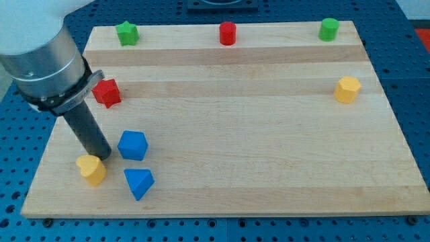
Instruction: Push the yellow heart left to the blue triangle
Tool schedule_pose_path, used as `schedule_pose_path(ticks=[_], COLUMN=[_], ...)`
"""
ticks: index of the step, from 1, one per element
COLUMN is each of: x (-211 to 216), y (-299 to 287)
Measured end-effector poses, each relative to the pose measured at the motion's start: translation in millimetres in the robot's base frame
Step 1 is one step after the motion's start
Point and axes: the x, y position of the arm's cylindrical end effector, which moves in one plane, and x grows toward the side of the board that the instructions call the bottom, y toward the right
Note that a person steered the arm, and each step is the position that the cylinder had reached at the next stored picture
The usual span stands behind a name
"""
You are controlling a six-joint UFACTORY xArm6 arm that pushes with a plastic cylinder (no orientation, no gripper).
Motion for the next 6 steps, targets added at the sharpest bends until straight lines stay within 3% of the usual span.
schedule_pose_path(ticks=[4,6], x=[5.6,-2.0], y=[-7.9,-66.6])
